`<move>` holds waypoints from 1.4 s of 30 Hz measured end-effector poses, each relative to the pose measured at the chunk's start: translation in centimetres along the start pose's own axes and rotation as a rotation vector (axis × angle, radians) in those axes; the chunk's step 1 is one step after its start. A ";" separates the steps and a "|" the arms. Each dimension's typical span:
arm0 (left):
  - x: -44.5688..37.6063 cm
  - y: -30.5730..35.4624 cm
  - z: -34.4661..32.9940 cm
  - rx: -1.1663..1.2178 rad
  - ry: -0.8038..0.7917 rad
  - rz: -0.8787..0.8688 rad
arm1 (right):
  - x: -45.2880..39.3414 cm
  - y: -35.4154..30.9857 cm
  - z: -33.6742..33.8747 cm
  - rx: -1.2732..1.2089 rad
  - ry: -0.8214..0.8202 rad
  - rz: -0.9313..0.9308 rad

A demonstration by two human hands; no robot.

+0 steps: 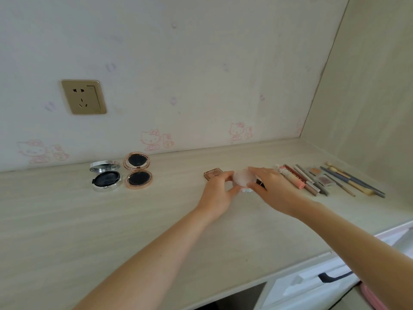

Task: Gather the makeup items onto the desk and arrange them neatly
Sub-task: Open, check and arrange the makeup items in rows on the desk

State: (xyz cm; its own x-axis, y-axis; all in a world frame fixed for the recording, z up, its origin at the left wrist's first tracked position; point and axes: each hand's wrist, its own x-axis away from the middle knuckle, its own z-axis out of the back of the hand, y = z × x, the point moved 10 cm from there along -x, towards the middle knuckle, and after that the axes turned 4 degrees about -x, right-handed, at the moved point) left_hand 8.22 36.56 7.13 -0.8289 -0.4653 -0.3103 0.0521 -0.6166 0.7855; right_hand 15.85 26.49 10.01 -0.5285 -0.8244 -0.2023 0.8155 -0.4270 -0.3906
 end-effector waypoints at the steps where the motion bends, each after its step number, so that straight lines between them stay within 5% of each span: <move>1: 0.2 -0.1 0.6 0.036 0.012 0.009 | -0.1 -0.6 0.1 0.001 0.000 0.006; 27: 12.0 -8.2 17.4 0.595 0.284 0.357 | -2.1 -18.8 -7.1 -0.448 -0.129 0.143; 42: 15.5 -9.9 18.7 0.680 0.260 0.314 | -1.7 -21.7 -11.2 -0.508 -0.218 0.130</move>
State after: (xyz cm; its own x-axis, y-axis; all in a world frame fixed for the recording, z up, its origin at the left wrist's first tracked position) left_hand -15.55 47.37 4.53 -0.6709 -0.7384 -0.0688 -0.1589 0.0526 0.9859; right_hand -3.65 41.32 8.76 -0.3260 -0.9391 -0.1084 0.6262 -0.1286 -0.7690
